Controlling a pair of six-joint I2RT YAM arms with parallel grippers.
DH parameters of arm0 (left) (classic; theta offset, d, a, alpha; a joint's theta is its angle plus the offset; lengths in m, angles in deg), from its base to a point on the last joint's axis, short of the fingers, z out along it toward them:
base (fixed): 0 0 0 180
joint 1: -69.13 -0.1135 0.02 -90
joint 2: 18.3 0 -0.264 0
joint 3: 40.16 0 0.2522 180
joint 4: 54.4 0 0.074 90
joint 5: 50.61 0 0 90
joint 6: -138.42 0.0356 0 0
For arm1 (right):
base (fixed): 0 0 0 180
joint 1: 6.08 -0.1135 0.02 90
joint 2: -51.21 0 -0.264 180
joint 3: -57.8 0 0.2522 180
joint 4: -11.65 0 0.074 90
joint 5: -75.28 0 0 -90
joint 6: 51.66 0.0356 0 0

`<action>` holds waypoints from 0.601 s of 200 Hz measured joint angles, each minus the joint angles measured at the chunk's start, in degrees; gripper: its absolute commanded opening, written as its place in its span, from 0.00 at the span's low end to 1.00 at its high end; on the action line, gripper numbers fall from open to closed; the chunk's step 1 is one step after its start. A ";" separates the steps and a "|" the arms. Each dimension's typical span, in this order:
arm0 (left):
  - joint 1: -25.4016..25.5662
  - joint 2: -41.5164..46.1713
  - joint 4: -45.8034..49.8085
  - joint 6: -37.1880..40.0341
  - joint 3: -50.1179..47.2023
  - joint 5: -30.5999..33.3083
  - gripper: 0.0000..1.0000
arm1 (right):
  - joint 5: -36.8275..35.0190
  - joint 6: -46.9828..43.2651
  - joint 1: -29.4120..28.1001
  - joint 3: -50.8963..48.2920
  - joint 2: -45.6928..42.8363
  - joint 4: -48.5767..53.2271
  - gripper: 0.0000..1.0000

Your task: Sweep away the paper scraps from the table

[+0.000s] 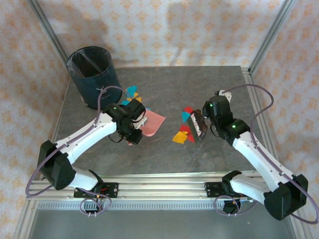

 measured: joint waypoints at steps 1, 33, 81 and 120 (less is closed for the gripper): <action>0.07 0.00 0.02 0.09 0.00 0.02 0.00 | 0.00 -0.09 0.00 0.00 -0.09 0.02 0.00; 3.85 -2.10 1.33 1.38 0.00 0.37 0.00 | -1.64 -3.19 0.00 0.00 -2.34 2.38 0.00; 8.72 -6.47 2.16 2.43 0.00 0.44 0.00 | -6.05 -7.82 0.00 -0.28 -3.48 5.09 0.00; 13.53 -10.12 2.71 2.64 0.00 0.35 0.00 | -7.41 -10.58 0.00 -3.63 -6.84 4.35 0.00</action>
